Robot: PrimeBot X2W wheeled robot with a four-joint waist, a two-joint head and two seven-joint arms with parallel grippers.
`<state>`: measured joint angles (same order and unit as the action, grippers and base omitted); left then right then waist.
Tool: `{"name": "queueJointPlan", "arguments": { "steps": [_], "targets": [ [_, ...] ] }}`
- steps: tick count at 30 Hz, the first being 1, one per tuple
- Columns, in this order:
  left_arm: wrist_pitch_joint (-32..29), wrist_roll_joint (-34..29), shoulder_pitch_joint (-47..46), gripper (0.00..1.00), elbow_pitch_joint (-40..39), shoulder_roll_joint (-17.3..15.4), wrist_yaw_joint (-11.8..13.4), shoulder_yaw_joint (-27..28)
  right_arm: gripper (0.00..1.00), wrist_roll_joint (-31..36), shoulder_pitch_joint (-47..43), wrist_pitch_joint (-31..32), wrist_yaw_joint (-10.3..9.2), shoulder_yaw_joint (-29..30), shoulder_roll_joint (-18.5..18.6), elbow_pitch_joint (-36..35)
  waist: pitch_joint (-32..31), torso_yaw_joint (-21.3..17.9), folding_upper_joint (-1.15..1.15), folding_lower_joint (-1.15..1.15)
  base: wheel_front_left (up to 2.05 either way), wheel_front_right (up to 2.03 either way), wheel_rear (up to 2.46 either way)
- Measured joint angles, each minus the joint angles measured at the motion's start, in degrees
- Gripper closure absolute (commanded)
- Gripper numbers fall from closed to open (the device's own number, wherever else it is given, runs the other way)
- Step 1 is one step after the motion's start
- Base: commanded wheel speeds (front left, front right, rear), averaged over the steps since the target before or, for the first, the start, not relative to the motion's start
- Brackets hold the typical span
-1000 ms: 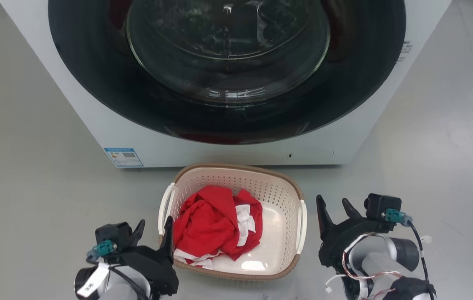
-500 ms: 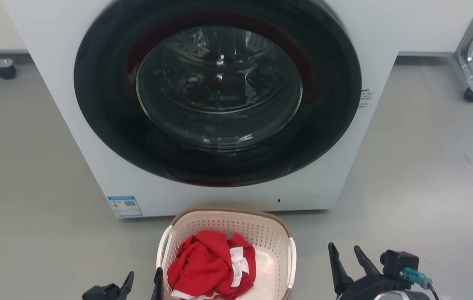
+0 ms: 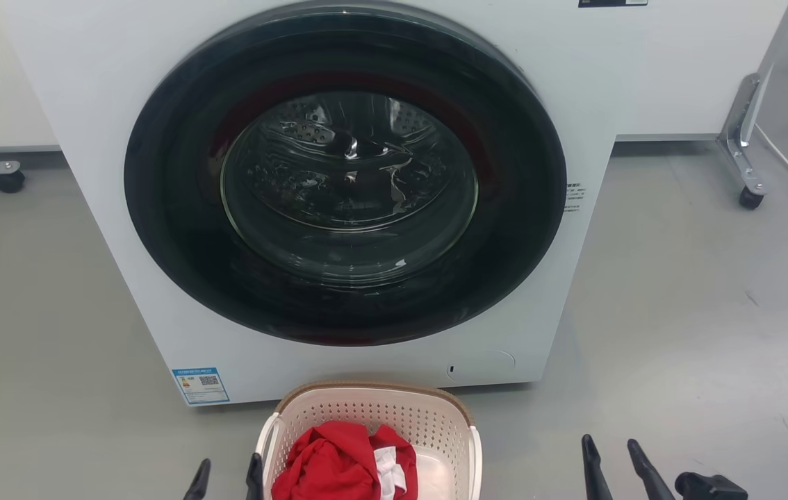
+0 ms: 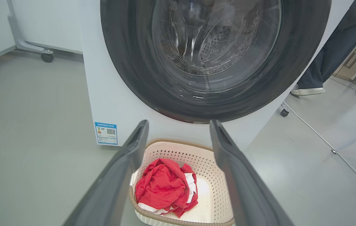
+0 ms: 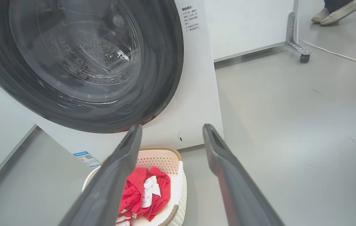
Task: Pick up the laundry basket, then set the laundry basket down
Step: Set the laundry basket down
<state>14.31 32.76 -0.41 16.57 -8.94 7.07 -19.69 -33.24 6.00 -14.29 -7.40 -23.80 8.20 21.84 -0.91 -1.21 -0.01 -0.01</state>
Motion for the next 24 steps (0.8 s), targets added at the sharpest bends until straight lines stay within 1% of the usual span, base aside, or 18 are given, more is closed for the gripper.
{"name": "queueJointPlan", "arguments": {
  "steps": [7,12,24],
  "targets": [
    [0.0,-2.8,1.8,0.00,-4.4,0.2,0.1,3.0,0.00,5.9,-3.3,0.0,-0.01,4.4,-1.5,-6.8,-0.3,0.1,0.01,0.01,0.00,0.00,0.00],
    [0.0,-4.7,3.8,0.00,-6.5,1.1,0.1,4.5,0.00,9.1,-6.2,0.0,-0.01,6.9,-2.6,-10.6,-0.4,0.3,0.01,0.01,0.00,0.00,0.00],
    [0.0,-8.2,5.6,0.00,-9.5,2.1,0.1,6.5,0.00,14.1,-8.3,0.0,-0.01,8.9,-3.7,-16.1,-0.2,0.7,0.01,0.01,0.00,0.00,0.00]
  ]
}}
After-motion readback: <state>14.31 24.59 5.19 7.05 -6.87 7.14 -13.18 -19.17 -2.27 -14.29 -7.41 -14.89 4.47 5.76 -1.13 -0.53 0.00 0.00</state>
